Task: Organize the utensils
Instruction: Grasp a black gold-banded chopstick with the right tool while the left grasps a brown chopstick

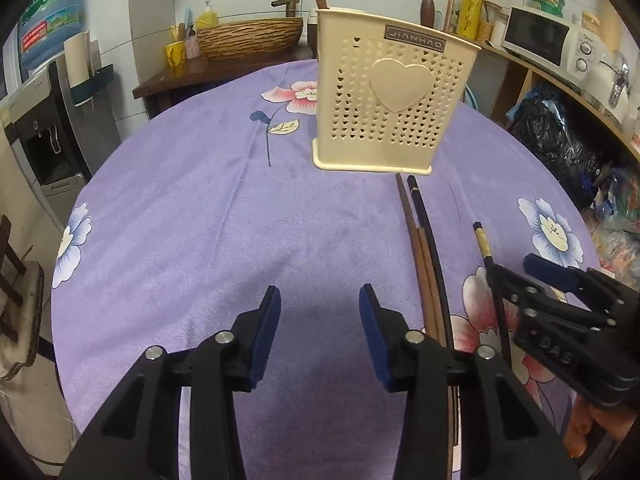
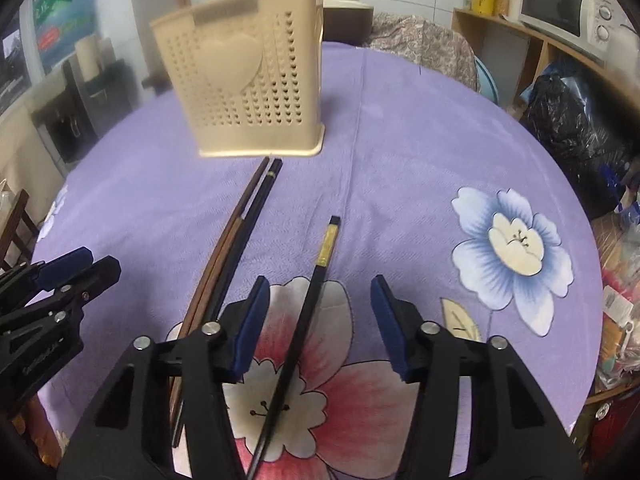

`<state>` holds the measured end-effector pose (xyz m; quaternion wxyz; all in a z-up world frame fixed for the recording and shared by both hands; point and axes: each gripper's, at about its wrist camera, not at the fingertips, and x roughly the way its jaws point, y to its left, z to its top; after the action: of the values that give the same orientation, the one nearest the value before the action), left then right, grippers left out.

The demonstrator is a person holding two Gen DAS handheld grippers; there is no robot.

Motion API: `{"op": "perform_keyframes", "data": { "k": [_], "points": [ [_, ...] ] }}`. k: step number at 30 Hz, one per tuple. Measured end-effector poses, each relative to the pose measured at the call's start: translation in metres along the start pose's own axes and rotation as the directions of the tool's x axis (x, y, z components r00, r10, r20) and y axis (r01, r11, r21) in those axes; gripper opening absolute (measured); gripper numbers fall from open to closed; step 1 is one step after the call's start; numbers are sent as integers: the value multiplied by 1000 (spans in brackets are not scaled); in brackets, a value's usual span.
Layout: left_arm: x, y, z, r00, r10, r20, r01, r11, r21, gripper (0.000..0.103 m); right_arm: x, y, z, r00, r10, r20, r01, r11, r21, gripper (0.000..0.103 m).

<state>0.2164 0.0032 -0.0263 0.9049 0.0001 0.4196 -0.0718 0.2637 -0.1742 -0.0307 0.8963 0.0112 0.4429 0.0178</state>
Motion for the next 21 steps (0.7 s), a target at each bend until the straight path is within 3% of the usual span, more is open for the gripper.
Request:
{"op": "perform_keyframes", "data": {
  "k": [9, 14, 21],
  "points": [
    [6, -9, -2, 1000, -10, -3, 10, 1000, 10, 39, 25, 2, 1, 999, -45, -21, 45, 999, 27, 38],
    [13, -15, 5, 1000, -26, -13, 26, 999, 22, 39, 27, -9, 4, 999, -44, -11, 44, 999, 30, 13],
    [41, -33, 40, 994, -95, -56, 98, 994, 54, 39, 26, -31, 6, 999, 34, -26, -32, 997, 74, 12]
  ]
}}
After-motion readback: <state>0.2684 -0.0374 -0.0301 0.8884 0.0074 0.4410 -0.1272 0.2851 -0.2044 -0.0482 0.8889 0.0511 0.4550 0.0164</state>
